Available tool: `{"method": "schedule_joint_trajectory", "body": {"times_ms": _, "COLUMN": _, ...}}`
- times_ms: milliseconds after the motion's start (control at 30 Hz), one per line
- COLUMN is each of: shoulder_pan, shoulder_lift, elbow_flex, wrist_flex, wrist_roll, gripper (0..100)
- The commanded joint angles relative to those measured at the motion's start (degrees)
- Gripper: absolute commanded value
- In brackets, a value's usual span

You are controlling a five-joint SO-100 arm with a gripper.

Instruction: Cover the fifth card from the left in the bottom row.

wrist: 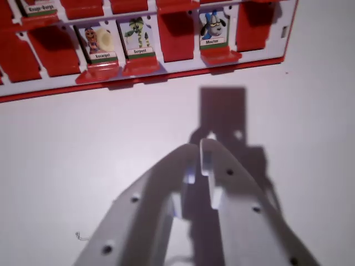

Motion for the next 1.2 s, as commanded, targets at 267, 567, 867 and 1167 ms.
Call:
{"method": "schedule_joint_trajectory", "body": {"times_ms": 267, "shoulder_pan": -0.79, "shoulder_lift": -15.82, "elbow_flex": -5.19, "wrist_flex": -13.62, "wrist_roll": 0.79, "gripper": 0}}
{"method": "schedule_joint_trajectory", "body": {"times_ms": 567, "shoulder_pan": -3.96, "shoulder_lift": -27.95, "elbow_flex": -11.16, "wrist_flex": -19.86, "wrist_roll": 3.16, "gripper": 0}}
{"method": "schedule_joint_trajectory", "body": {"times_ms": 867, "shoulder_pan": -5.01, "shoulder_lift": -36.04, "elbow_flex": -18.11, "wrist_flex": -21.71, "wrist_roll": 2.9, "gripper": 0}}
{"method": "schedule_joint_trajectory", "body": {"times_ms": 1167, "shoulder_pan": -5.71, "shoulder_lift": -40.34, "elbow_flex": -24.17, "wrist_flex": -21.45, "wrist_roll": 3.6, "gripper": 0}}
